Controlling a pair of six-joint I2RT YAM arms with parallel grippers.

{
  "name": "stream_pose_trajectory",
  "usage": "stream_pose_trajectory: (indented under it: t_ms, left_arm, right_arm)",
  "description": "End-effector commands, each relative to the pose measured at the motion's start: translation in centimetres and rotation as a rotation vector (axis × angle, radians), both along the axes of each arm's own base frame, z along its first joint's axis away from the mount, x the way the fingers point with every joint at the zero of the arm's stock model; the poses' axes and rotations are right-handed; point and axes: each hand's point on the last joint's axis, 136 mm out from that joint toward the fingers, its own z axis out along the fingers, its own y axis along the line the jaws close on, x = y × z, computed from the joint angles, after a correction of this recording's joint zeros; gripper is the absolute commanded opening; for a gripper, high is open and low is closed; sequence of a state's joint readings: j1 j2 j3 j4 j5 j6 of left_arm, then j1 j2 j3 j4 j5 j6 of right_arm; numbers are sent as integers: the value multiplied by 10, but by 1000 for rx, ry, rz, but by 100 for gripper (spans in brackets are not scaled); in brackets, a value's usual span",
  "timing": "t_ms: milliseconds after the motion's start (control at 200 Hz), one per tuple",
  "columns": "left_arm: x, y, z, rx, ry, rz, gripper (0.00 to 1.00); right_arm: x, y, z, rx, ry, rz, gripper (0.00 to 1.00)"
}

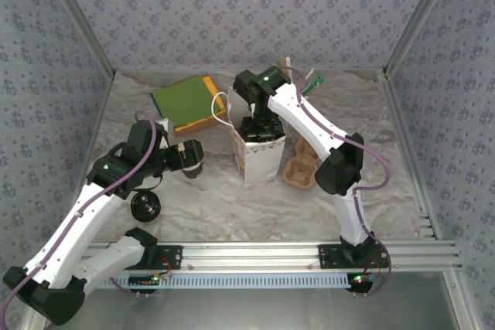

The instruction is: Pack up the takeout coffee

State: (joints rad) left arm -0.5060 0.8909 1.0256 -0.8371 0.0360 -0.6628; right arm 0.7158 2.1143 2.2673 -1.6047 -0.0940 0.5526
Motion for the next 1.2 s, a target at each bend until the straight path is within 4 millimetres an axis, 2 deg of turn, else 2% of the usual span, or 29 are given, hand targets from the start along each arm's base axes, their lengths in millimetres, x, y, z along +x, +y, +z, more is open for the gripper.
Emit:
stream_pose_trajectory:
  t_ms: [0, 570, 1194]
  left_arm:
    - [-2, 0, 6, -6, -15, -6, 100]
    - [1, -2, 7, -6, -18, -12, 100]
    - [-1, -1, 6, -2, -12, -10, 100]
  right_arm:
    - [-21, -15, 13, -39, 56, 0, 68]
    - [-19, -15, 10, -40, 59, 1, 68]
    - [-15, -16, -5, -47, 73, 2, 68]
